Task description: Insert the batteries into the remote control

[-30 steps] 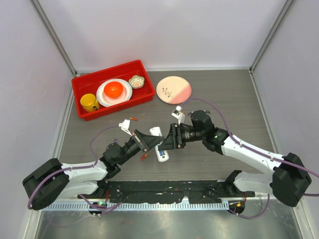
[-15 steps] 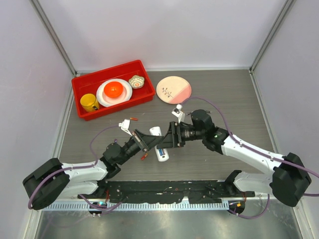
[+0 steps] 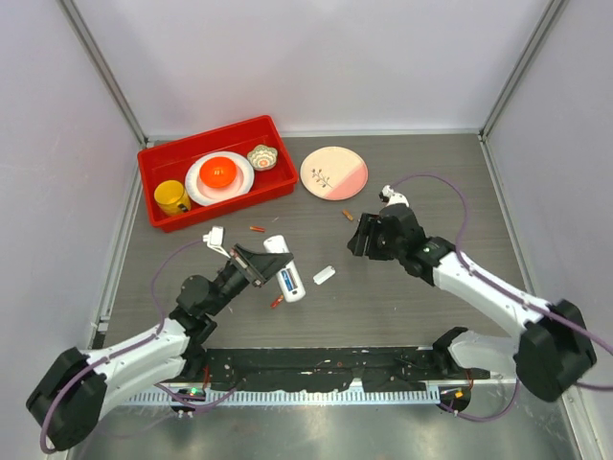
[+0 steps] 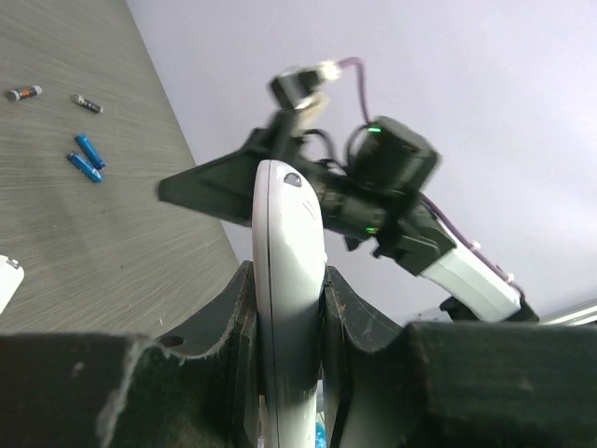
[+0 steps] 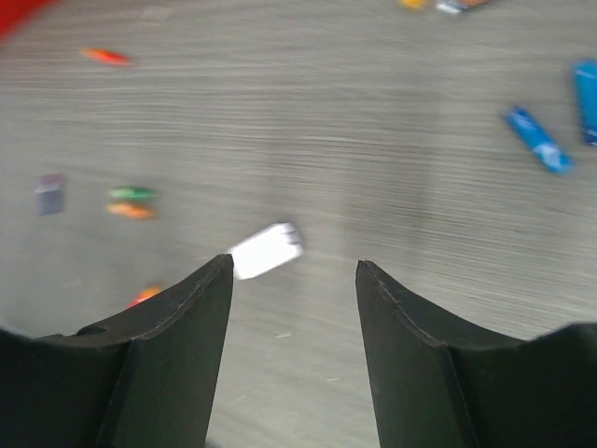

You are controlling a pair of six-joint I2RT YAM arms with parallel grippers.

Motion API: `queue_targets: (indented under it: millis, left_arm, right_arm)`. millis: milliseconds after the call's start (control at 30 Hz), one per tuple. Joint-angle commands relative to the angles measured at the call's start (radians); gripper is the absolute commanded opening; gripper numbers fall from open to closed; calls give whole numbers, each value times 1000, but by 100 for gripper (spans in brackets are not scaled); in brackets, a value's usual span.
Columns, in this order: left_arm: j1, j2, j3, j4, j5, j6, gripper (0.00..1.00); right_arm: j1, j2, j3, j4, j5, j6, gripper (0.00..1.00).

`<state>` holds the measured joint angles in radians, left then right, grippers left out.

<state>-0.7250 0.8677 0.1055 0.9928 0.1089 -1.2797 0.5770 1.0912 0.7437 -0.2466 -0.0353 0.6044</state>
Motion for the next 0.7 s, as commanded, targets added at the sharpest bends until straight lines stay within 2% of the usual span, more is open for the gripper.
queue_targets:
  millis: [0, 33, 133, 333, 533, 667]
  left_arm:
    - [68, -159, -12, -198, 101, -16, 0]
    - [93, -186, -16, -229, 115, -18, 0]
    - [131, -271, -41, -281, 143, -27, 0]
    - [150, -289, -35, -303, 221, -32, 0]
    - [151, -272, -33, -270, 241, -38, 0]
    - [154, -285, -33, -275, 247, -29, 0]
  right_arm:
    - [4, 120, 6, -24, 345, -89, 60]
    - [3, 136, 9, 36, 388, -103, 60]
    - [3, 232, 66, 124, 379, -195, 60]
    - [-12, 519, 314, 107, 339, -368, 58]
    - [-40, 729, 472, 98, 255, -400, 55]
    - [-68, 789, 505, 101, 233, -410, 53]
